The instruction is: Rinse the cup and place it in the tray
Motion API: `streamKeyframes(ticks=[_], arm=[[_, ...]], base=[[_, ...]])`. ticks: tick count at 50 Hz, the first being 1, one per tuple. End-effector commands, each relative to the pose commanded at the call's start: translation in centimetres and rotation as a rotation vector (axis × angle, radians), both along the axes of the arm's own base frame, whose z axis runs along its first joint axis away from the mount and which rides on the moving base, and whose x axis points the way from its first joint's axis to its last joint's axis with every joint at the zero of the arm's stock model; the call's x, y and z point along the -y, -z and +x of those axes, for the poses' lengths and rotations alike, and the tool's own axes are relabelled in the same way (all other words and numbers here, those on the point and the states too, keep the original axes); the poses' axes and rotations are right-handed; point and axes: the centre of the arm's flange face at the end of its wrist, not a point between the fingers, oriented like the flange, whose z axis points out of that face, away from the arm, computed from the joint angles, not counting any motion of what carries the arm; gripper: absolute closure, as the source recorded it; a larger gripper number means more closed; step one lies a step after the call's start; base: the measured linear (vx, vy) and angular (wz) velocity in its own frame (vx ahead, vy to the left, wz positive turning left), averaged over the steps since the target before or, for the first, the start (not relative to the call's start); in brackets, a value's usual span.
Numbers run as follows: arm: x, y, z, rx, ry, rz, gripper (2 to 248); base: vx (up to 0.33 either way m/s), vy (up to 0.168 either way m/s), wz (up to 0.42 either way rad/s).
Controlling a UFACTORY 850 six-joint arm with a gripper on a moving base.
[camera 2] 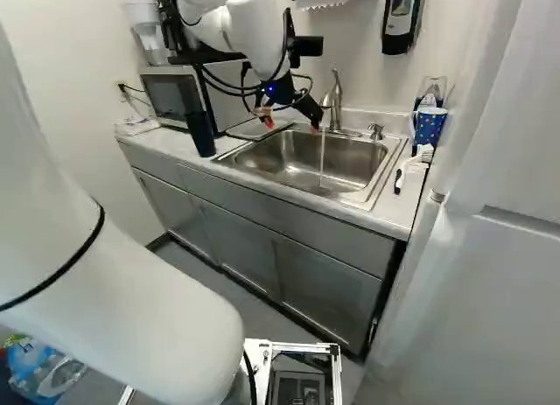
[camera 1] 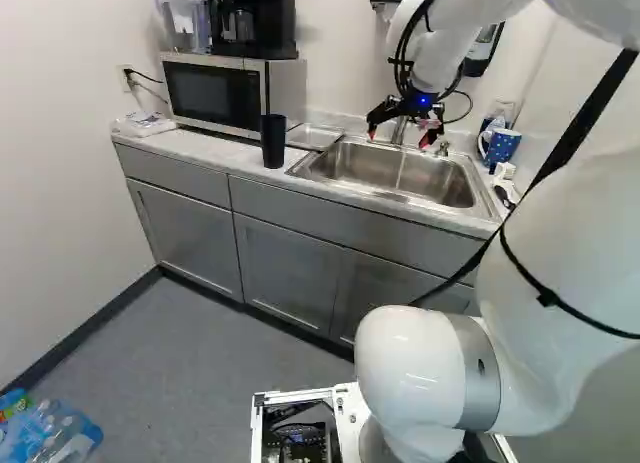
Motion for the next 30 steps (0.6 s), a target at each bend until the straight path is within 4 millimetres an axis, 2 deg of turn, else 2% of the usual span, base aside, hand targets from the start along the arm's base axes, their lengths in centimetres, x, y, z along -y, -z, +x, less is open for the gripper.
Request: streamKeyframes(ticks=[5,30], arm=[[0.62,0.05,-0.69,-0.005,0.018,0.002,3],[0.66,0.05,-0.69,-0.005,0.019,0.002,3]], base=[[0.000,0.000,0.000],[0.000,0.000,0.000]])
